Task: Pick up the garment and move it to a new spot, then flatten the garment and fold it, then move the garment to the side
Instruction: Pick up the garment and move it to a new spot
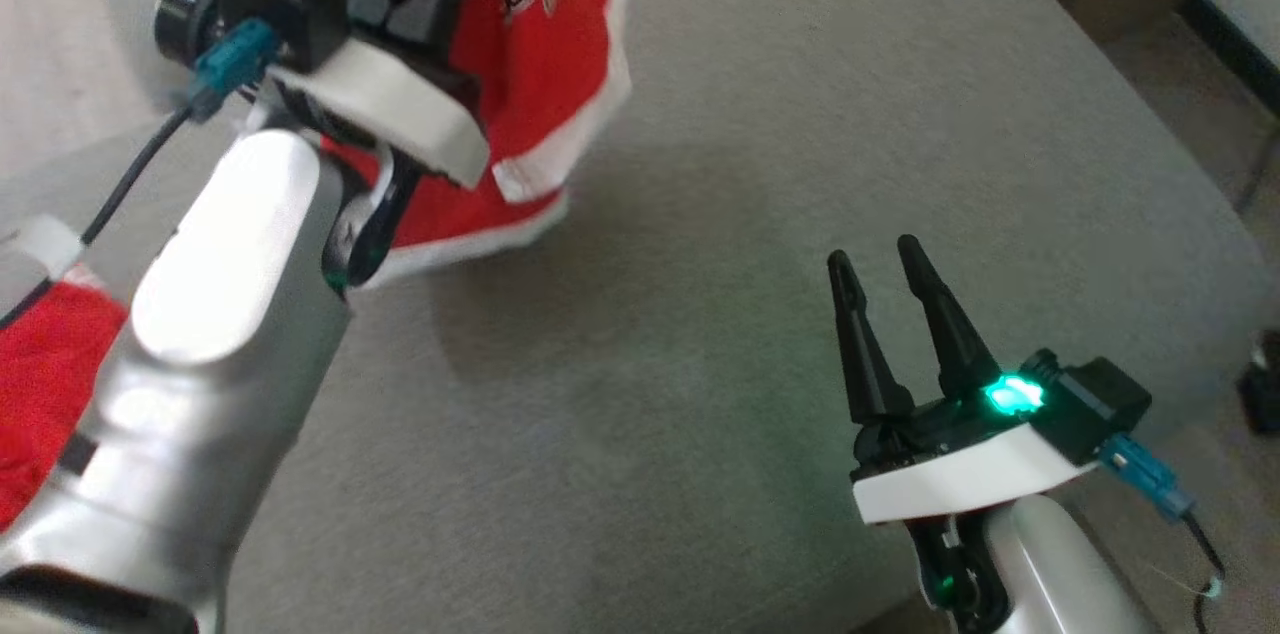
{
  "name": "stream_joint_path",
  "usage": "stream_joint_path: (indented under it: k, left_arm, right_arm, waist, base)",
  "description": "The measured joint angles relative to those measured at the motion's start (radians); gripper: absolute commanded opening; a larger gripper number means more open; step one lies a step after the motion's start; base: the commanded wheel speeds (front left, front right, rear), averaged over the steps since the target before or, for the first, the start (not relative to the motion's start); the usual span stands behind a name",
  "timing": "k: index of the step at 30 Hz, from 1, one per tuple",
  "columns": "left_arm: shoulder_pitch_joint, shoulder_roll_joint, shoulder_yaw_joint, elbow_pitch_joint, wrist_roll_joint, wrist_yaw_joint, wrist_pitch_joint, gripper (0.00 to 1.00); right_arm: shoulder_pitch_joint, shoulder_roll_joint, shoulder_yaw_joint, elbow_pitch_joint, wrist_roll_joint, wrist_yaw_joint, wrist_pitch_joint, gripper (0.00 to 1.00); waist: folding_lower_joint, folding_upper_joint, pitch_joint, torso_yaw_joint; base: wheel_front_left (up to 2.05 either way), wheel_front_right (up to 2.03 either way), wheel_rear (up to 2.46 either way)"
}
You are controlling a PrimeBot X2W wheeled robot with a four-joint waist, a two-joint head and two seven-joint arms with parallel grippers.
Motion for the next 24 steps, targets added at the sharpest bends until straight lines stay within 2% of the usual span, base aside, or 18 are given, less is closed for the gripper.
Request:
stream_joint_path:
  k: [2,3,4,5,8,11,18,24]
  left_arm:
    - [-0.027,-0.02,-0.002,0.062,0.01,0.007,-0.015,0.0]
    - [-0.033,-0.033,-0.003,0.091,0.012,0.013,-0.021,0.25]
    - [-0.035,-0.048,-0.01,0.119,0.013,0.013,-0.022,0.9]
    - [-0.034,-0.063,-0.022,0.147,0.012,0.012,-0.023,1.0]
    - [-0.027,-0.101,-0.07,0.21,0.011,-0.007,-0.023,1.0]
    - [-0.019,-0.115,-0.122,0.247,0.011,-0.025,-0.01,1.0]
    - [0.007,-0.102,-0.209,0.269,-0.033,-0.041,0.035,1.0]
    - [0.008,-0.064,-0.243,0.221,-0.069,-0.041,0.026,1.0]
  right_arm:
    - [-0.003,0.0,0.005,-0.006,0.006,0.0,0.0,1.0]
    - [-0.003,0.0,0.007,-0.009,0.006,0.0,0.0,1.0]
    - [-0.003,0.0,0.007,-0.01,0.01,0.0,0.0,1.0]
    - [-0.003,0.0,0.008,-0.011,0.014,0.0,0.0,1.0]
    - [-0.003,0.0,0.007,-0.016,0.014,0.0,0.0,1.0]
    - [-0.003,0.0,0.006,-0.017,0.014,0.0,0.0,1.0]
    - [-0.003,0.0,-0.005,-0.014,0.014,0.0,0.0,1.0]
    - [-0.002,0.0,-0.027,-0.002,0.012,0.0,0.0,1.0]
  waist:
    - [0.0,0.0,0.014,-0.031]
    - [0.0,0.0,0.021,-0.045]
    - [0.0,0.0,0.028,-0.057]
    - [0.0,0.0,0.035,-0.068]
    - [0.0001,0.0,0.053,-0.091]
    - [0.0001,0.0,0.062,-0.098]
    - [0.0,0.0,0.049,-0.065]
    - [0.0,0.0,0.022,-0.017]
  base:
    - [0.0,0.0,0.0]
    - [0.0,0.0,0.0]
    - [0.0,0.0,0.0]
    - [0.0,0.0,0.0]
    - [0.0,0.0,0.0]
    - [0.0,0.0,0.0]
    - [0.0,0.0,0.0]
    - [0.0,0.0,0.0]
